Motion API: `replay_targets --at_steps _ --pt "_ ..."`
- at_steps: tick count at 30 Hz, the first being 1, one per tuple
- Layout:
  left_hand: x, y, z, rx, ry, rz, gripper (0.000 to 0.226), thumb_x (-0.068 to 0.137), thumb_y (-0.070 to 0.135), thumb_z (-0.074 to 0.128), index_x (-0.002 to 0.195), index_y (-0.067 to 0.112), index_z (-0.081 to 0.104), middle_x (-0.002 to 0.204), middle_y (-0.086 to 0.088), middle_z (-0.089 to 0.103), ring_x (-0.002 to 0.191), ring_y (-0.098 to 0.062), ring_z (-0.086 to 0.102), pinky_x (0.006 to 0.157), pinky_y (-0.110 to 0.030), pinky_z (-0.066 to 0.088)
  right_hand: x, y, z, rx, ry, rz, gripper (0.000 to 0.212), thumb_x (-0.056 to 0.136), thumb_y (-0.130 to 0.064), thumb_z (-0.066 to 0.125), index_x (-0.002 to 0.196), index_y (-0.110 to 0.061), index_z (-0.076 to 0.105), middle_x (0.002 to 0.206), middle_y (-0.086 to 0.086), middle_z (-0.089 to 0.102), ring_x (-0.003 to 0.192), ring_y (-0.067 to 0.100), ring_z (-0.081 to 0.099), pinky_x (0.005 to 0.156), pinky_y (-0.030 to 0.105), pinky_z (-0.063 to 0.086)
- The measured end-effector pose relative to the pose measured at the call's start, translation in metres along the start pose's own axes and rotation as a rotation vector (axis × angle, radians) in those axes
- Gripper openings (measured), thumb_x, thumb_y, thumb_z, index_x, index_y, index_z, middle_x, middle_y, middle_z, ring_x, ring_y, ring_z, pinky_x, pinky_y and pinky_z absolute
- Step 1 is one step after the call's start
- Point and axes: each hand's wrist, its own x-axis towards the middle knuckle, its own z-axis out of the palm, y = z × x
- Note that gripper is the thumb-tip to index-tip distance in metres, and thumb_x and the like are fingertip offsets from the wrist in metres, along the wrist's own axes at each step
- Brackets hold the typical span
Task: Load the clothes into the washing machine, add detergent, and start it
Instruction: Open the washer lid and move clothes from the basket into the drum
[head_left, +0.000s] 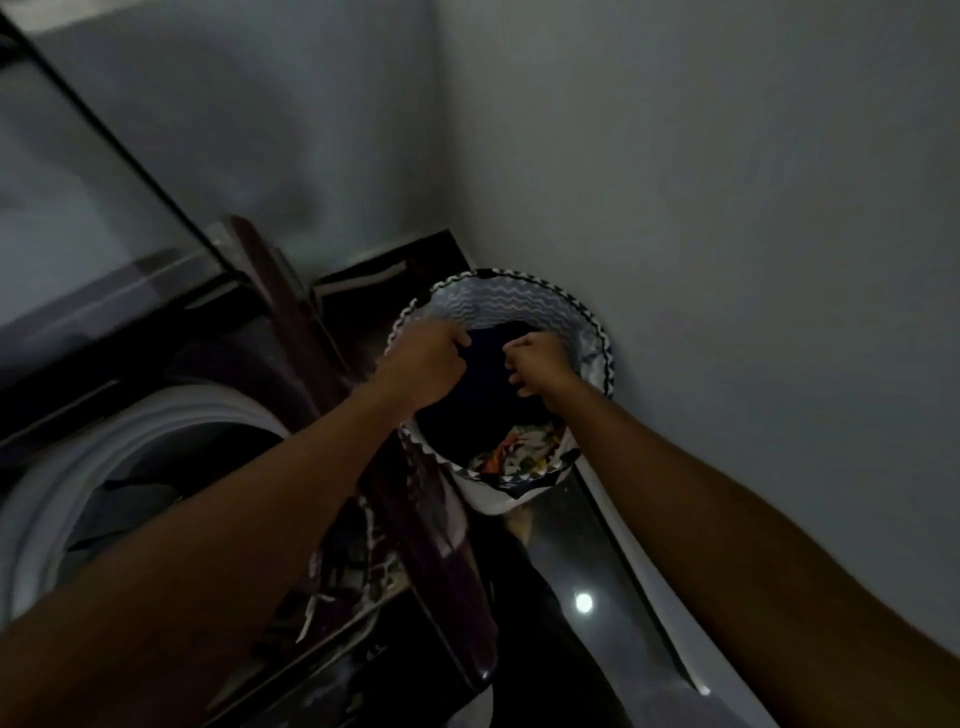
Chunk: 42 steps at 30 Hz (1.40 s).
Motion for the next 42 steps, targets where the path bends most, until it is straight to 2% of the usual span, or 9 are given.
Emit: replay_targets --at_steps 7,8,11,18,23,27,31,38,42 --pt "0.082 -0.033 0.08 0.053 -0.161 -0.201 0.034 0.09 0.016 0.063 0.123 0.01 0.06 0.121 -0.013 0.061 0.113 -0.027 0.058 0.095 -0.034 0.048 0.112 0.04 0.002 -0.171 0.095 0.084 0.02 0.086 -0.012 0.054 0.067 -0.012 0.054 0.069 0.01 0.051 0.059 0.023 0.049 0.05 0.03 0.044" --pt "0.09 -0.035 0.087 0.043 -0.169 -0.24 0.026 0.09 0.017 0.063 0.115 0.011 0.061 0.114 -0.012 0.06 0.109 -0.027 0.058 0.094 -0.037 0.05 0.122 0.046 0.006 -0.183 0.089 0.11 0.01 0.086 -0.013 0.055 0.078 -0.01 0.06 0.078 0.012 0.056 0.066 0.026 0.055 0.056 0.033 0.05" --pt "0.116 -0.047 0.117 0.001 -0.186 -0.346 0.042 0.086 0.019 0.064 0.119 -0.004 0.054 0.119 -0.024 0.059 0.11 -0.039 0.058 0.094 -0.048 0.051 0.175 0.08 0.023 -0.218 0.094 0.225 0.063 0.077 -0.027 0.061 0.137 -0.012 0.047 0.131 0.016 0.053 0.111 0.038 0.057 0.093 0.051 0.051" --pt "0.149 -0.056 0.169 0.037 -0.317 -0.43 0.069 0.094 0.033 0.057 0.15 0.009 0.025 0.151 -0.02 0.025 0.132 -0.044 0.037 0.106 -0.051 0.039 0.212 0.105 0.038 -0.507 -0.144 0.144 0.093 0.081 -0.048 0.07 0.154 -0.02 0.018 0.157 0.009 0.024 0.141 0.033 0.028 0.115 0.044 0.027" --pt "0.152 -0.062 0.178 0.041 -0.38 -0.419 0.062 0.094 0.031 0.056 0.148 0.016 0.029 0.151 -0.018 0.023 0.13 -0.043 0.037 0.104 -0.049 0.042 0.226 0.133 0.043 -0.251 -0.021 0.23 0.06 0.102 -0.044 0.036 0.153 -0.016 0.023 0.157 0.008 0.026 0.14 0.029 0.031 0.114 0.038 0.025" --pt "0.15 -0.055 0.169 -0.037 -0.341 -0.433 0.069 0.09 0.028 0.063 0.148 0.014 0.028 0.149 -0.019 0.026 0.132 -0.042 0.036 0.107 -0.048 0.039 0.202 0.102 0.035 -0.174 -0.078 0.149 0.013 0.092 -0.007 0.056 0.097 0.002 0.063 0.095 0.013 0.061 0.08 0.024 0.058 0.067 0.024 0.045" --pt "0.143 -0.043 0.152 -0.158 -0.277 -0.477 0.1 0.081 0.028 0.073 0.155 0.02 0.006 0.155 -0.017 0.02 0.139 -0.041 0.03 0.112 -0.052 0.033 0.175 0.058 0.031 -0.143 -0.053 0.117 0.038 0.099 -0.009 0.041 0.135 0.003 0.047 0.135 0.018 0.052 0.124 0.034 0.049 0.097 0.032 0.041" --pt "0.107 -0.029 0.103 -0.302 -0.181 -0.426 0.127 0.065 0.0 0.081 0.15 0.046 -0.001 0.156 -0.016 0.009 0.14 -0.046 0.022 0.108 -0.057 0.037 0.126 0.0 0.034 -0.464 -0.133 0.009 0.02 0.095 -0.019 0.046 0.089 -0.01 0.062 0.107 0.018 0.061 0.1 0.032 0.06 0.092 0.044 0.052" --pt "0.079 -0.009 0.064 -0.367 -0.13 -0.405 0.132 0.06 0.0 0.084 0.151 0.042 -0.003 0.154 -0.02 0.012 0.139 -0.045 0.027 0.105 -0.054 0.041 0.087 -0.046 0.03 -0.642 -0.143 -0.242 0.031 0.101 -0.012 0.039 0.123 0.001 0.057 0.125 0.019 0.061 0.111 0.032 0.061 0.094 0.036 0.047"
